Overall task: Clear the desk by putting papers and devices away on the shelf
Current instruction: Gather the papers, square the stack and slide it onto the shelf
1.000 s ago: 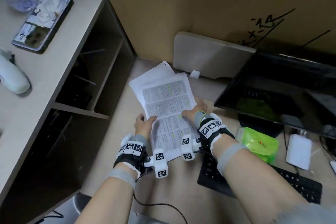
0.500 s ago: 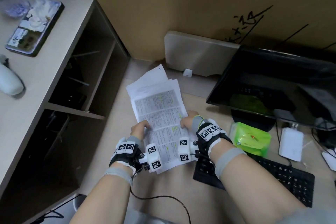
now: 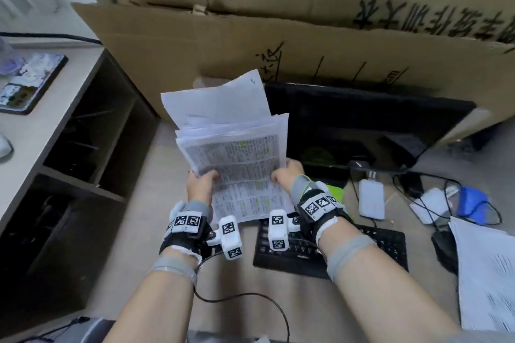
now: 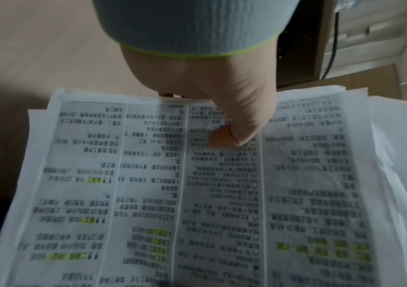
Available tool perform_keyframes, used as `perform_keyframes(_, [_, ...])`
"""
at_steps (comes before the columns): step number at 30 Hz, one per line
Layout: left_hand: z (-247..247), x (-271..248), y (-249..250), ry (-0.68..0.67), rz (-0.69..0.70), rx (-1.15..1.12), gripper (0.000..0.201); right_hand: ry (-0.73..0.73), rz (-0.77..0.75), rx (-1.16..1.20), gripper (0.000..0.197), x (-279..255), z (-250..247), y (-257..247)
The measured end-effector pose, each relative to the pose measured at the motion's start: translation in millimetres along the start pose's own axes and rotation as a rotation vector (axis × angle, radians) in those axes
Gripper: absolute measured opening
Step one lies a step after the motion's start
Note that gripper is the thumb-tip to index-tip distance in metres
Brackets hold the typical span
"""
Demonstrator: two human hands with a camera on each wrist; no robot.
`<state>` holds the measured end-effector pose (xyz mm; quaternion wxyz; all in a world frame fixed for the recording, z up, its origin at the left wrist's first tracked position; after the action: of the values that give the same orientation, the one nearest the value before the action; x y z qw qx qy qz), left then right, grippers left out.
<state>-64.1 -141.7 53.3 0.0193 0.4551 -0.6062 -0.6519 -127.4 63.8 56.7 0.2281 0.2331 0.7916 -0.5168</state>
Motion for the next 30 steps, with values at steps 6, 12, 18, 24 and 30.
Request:
perform_keyframes(6, [58,-78,10,-0.023,0.132,-0.026,0.019,0.109,-0.056,0.115,0.028,-19,-93,24])
perform_keyframes(12, [127,-152,0,-0.072,0.239,-0.039,0.017,0.153,-0.153,0.291,0.026,-38,-186,56])
perform_keyframes(18, [197,-209,-24,-0.152,0.330,-0.053,0.027,0.238,-0.141,0.391,0.020,-51,-277,104])
perform_keyframes(24, [227,-226,-79,-0.277,0.242,0.114,0.036,0.256,-0.035,0.237,0.013,-51,-303,168])
perform_keyframes(30, [237,-209,-112,-0.313,0.220,0.249,0.038,0.210,0.099,0.156,0.015,-37,-292,213])
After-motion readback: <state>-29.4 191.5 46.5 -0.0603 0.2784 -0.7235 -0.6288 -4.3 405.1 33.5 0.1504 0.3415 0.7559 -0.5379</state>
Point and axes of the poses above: each hand's wrist, its own x-axis towards the middle knuckle, its own z-axis out of the palm, y = z × x, the point moved 4 cm from there along x, towards the middle knuckle, and after that the axes turned 2 degrees about y, right-handed, at the moved point
